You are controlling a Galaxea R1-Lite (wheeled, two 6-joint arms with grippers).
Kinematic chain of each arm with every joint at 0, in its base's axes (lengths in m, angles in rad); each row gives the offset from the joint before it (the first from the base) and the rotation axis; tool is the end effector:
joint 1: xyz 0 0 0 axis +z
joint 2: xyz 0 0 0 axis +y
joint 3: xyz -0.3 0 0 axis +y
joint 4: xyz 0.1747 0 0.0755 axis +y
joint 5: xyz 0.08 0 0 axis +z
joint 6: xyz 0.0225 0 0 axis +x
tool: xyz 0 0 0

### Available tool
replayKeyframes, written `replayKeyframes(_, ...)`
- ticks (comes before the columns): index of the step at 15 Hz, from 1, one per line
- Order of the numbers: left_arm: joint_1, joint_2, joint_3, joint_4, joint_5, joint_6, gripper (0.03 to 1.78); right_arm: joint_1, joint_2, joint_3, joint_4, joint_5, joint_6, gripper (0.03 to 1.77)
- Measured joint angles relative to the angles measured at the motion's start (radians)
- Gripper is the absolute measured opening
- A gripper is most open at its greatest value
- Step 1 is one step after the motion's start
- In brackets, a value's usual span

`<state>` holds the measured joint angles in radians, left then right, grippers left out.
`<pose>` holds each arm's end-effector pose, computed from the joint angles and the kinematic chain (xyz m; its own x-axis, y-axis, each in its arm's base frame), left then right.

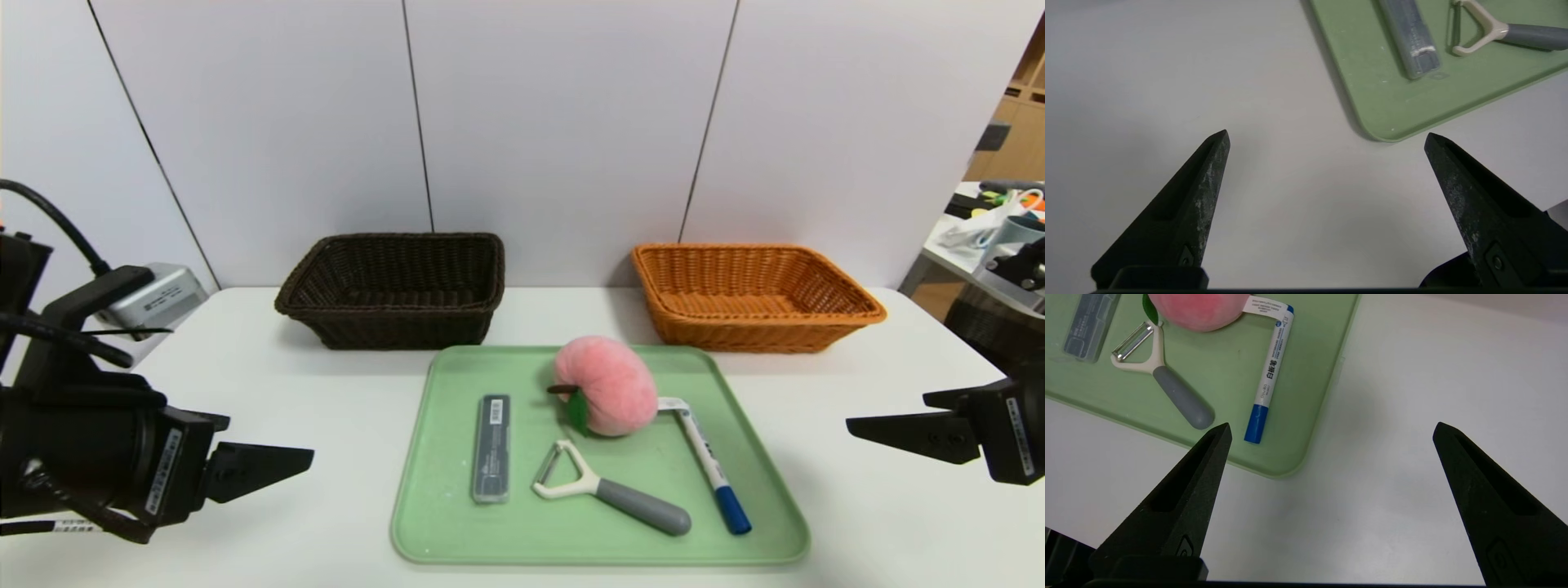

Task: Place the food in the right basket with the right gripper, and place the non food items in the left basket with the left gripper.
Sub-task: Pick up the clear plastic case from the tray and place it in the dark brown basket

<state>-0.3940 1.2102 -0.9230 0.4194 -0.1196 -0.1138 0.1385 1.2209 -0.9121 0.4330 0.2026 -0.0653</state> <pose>0.1476 -0.0643 0.2372 0.6515 -0.4001 -0.6446 0.3939 0.9045 -0.1633 0.1596 0.0268 0.2317 0.6875 0.2990 -0.6618 -0.3252 0.9416 0.0875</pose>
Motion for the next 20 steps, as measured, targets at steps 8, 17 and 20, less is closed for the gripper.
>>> replayKeyframes(8,-0.227,0.26,-0.169,-0.012,0.038,-0.152,1.69,0.019,0.035,-0.011,-0.011,-0.004,-0.007,1.7)
replayKeyframes(17,-0.344,0.515,-0.365,0.001,0.271,-0.348,1.69,0.021,0.05,-0.013,-0.014,-0.007,-0.008,1.7)
replayKeyframes(20,-0.376,0.573,-0.389,-0.001,0.348,-0.379,1.69,0.021,0.058,-0.013,-0.015,-0.006,-0.01,1.7)
